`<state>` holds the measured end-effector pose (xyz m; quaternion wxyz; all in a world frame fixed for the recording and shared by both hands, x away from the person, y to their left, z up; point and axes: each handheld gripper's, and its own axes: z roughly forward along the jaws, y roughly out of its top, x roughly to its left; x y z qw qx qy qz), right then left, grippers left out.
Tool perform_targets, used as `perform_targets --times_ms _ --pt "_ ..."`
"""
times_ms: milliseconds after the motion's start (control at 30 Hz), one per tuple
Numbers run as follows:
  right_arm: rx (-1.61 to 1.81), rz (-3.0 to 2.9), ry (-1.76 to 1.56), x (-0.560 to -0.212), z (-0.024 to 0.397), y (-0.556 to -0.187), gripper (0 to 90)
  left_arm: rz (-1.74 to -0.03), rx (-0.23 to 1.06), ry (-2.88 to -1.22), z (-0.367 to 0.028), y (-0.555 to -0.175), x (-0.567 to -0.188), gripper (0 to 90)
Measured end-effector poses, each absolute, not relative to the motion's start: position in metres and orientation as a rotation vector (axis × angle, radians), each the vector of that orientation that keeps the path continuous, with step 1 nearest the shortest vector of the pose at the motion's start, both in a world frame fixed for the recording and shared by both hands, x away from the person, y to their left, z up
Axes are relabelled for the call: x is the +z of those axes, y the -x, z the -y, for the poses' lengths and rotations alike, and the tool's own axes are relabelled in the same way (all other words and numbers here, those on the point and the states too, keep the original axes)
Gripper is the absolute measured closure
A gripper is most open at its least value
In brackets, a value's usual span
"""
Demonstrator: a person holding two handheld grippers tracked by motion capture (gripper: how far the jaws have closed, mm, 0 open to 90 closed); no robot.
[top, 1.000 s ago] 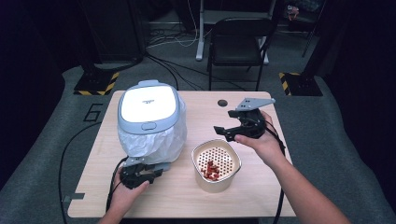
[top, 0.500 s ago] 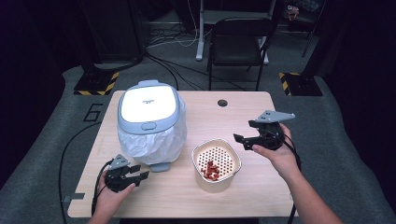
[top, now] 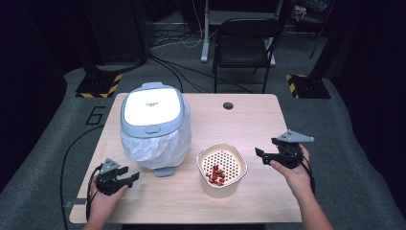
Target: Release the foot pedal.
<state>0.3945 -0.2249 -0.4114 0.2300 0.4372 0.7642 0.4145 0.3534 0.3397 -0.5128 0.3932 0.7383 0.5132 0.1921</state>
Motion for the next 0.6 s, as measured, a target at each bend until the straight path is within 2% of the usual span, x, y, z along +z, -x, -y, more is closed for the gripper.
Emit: perform_targets --times_ms 333,600 --pt "1.013 -2.058 -1.304 -0.474 0.237 -0.391 20.6 -1.349 0.531 -1.879 -0.351 -0.361 -0.520 38.8" --pt "1.014 -2.079 -1.331 -0.494 0.241 -0.390 20.6 -1.353 0.534 -1.873 -0.350 -0.363 -0.522 38.7"
